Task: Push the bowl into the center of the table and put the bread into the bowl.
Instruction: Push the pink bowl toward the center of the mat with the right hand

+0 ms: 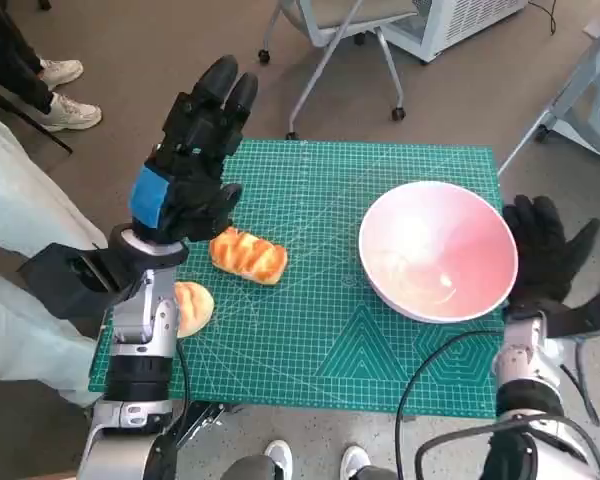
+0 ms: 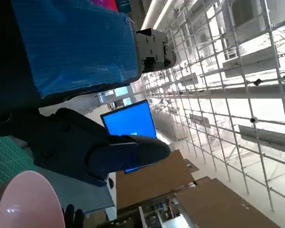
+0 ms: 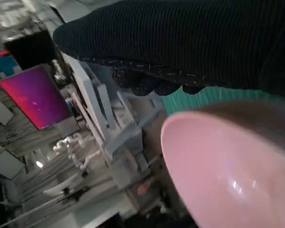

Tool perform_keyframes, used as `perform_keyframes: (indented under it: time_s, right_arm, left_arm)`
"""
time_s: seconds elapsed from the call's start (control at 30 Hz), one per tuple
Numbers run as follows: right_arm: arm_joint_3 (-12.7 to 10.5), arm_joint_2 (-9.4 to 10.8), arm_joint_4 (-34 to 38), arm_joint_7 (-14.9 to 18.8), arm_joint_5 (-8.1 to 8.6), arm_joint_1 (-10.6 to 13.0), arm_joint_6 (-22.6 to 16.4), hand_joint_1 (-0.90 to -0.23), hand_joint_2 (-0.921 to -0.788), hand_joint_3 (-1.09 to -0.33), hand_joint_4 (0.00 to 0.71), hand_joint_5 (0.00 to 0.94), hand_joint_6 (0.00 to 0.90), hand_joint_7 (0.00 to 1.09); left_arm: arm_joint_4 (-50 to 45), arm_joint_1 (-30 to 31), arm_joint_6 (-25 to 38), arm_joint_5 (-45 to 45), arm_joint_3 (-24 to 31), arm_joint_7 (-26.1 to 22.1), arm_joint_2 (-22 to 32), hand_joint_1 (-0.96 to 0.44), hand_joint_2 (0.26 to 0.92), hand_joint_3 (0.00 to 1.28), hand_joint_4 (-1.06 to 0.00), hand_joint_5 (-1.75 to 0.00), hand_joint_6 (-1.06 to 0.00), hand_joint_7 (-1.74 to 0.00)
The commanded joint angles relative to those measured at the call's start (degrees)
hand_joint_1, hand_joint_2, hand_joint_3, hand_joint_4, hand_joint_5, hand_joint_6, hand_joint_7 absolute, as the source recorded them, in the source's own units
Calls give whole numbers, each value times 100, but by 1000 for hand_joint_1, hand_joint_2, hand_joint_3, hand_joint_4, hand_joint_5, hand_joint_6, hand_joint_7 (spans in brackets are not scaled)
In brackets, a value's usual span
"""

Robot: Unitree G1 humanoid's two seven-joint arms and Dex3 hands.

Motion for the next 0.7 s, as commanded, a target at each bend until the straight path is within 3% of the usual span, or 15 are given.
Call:
perform_keyframes:
  time_s: [0.03, 0.7]
  right_arm:
    - [-47, 193, 130, 10, 73, -106, 264, -600, -921, -837, 120, 3, 208, 190]
    - [-33, 599, 240, 75, 6, -689, 518, -606, -921, -871, 99, 5, 187, 180]
  left_arm:
    - [-221, 105, 88, -10, 28, 42, 93, -690, 921, 513, -20, -3, 1, -275]
    - [-479, 401, 44, -37, 113, 122, 184, -678, 921, 508, -22, -3, 1, -252]
